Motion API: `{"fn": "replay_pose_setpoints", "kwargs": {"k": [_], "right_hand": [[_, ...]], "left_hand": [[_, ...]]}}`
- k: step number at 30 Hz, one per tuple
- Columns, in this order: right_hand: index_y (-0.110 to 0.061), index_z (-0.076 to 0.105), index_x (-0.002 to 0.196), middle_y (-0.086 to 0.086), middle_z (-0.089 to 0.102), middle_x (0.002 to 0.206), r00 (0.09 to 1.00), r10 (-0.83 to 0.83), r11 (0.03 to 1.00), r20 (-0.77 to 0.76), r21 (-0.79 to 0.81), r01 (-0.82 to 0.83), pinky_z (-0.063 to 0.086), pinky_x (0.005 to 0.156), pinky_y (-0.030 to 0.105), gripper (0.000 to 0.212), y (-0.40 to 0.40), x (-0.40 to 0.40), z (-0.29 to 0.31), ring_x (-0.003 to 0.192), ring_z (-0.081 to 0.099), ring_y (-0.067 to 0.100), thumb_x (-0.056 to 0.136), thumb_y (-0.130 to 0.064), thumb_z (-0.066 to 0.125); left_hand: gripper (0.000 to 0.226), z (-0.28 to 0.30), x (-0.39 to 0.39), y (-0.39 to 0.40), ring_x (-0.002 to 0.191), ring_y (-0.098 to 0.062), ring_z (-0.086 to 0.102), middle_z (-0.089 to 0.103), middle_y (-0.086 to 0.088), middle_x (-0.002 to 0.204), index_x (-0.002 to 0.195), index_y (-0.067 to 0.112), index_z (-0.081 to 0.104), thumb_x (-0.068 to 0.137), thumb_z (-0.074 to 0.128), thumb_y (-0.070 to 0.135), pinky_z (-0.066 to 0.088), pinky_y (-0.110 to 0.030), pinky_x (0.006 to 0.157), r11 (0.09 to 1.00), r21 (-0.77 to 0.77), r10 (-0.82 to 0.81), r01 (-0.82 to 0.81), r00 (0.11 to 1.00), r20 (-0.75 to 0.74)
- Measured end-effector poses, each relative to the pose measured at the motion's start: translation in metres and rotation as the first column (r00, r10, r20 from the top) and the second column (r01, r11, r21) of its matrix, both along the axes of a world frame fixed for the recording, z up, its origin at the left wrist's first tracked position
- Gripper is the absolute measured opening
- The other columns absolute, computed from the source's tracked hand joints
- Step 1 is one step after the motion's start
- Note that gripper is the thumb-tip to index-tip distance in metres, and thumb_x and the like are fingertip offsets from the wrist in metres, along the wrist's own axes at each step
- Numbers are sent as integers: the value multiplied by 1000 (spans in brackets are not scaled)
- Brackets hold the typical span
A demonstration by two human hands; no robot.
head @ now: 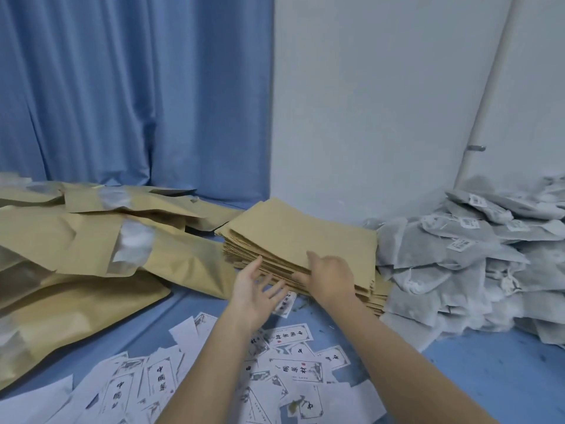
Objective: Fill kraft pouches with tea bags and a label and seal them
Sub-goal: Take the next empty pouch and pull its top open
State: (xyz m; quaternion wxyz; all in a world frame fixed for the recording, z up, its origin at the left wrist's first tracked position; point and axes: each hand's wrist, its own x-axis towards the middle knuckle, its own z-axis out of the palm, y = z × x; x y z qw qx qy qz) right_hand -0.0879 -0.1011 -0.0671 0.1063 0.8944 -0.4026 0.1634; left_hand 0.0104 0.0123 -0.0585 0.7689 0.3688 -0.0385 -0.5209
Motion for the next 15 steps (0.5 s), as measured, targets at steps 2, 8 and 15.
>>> {"fn": "replay_pose_setpoints", "kwargs": {"k": [2, 8, 15], "right_hand": [[-20, 70, 77, 0, 65, 57, 992, 104, 942, 67, -326, -77, 43, 60, 22, 25, 13, -10, -3, 59, 62, 19, 66, -41, 80], [-18, 66, 57, -5, 52, 44, 893, 418, 763, 169, -598, -244, 39, 39, 21, 22, 40, -28, -16, 41, 49, 14, 47, -10, 83], [-16, 75, 86, -1, 70, 73, 777, 533, 811, 335, -463, -357, 52, 52, 25, 14, 82, -50, -8, 67, 66, 16, 72, -18, 79]], "left_hand": [[56, -2, -7, -2, 120, -40, 48, 40, -25, 138, 138, 5, 38, 91, 59, 26, 42, -44, 99, 999, 34, -41, 39, 998, 40], [36, 9, -33, 10, 74, -31, 69, 61, -19, 103, 119, 7, 50, 90, 62, 27, 57, -39, 64, 992, 18, -128, 127, 986, 103], [15, 26, -58, 29, 54, -19, 58, 55, -12, 79, 88, 12, 45, 102, 39, 8, 48, -26, 44, 988, 32, 133, -150, 944, 300]]}}
